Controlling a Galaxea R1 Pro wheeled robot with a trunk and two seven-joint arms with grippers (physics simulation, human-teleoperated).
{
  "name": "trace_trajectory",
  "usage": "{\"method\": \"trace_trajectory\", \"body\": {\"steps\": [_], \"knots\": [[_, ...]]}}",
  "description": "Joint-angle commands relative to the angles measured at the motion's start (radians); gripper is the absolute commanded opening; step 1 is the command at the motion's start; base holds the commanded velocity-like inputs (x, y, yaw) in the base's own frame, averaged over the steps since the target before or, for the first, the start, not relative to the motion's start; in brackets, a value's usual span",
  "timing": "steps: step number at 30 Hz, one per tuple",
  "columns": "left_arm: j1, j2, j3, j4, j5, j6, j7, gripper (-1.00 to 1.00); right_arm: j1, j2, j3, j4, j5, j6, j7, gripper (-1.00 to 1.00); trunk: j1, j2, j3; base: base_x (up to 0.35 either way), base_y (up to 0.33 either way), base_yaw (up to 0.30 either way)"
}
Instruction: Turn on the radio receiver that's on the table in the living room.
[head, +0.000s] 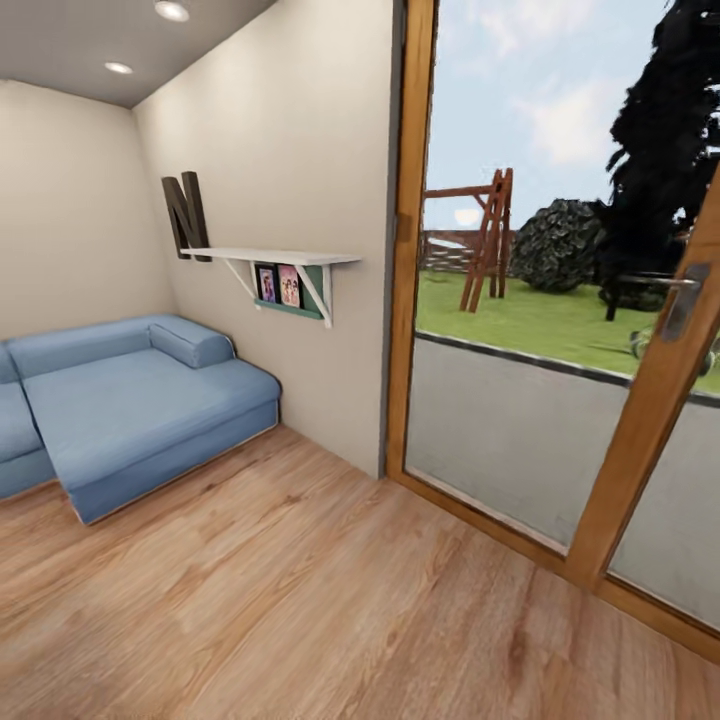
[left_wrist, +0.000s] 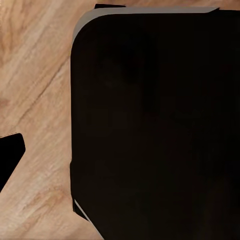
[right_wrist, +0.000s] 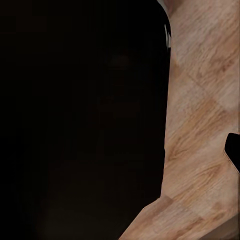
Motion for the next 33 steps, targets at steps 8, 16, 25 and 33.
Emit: {"method": "trace_trajectory", "body": {"steps": [8,16,25,33], "knots": [[0.0,0.0,0.0,0.0,0.0,0.0,0.0,1.0,0.0,0.0,0.0,0.0,0.0,0.0,0.0,1.0,0.0,0.0,0.0,0.0,0.0,0.271],[0.0,0.0,0.0,0.0,0.0,0.0,-0.001,1.0,0.0,0.0,0.0,0.0,0.0,0.0,0.0,1.0,0.0,0.0,0.0,0.0,0.0,0.272],[0.0,0.0,0.0,0.0,0.0,0.0,-0.001,1.0,0.0,0.0,0.0,0.0,0.0,0.0,0.0,1.0,0.0,0.0,0.0,0.0,0.0,0.271],[0.0,0.0,0.0,0.0,0.0,0.0,-0.001,1.0,0.0,0.0,0.0,0.0,0.0,0.0,0.0,1.0,0.0,0.0,0.0,0.0,0.0,0.206]]}}
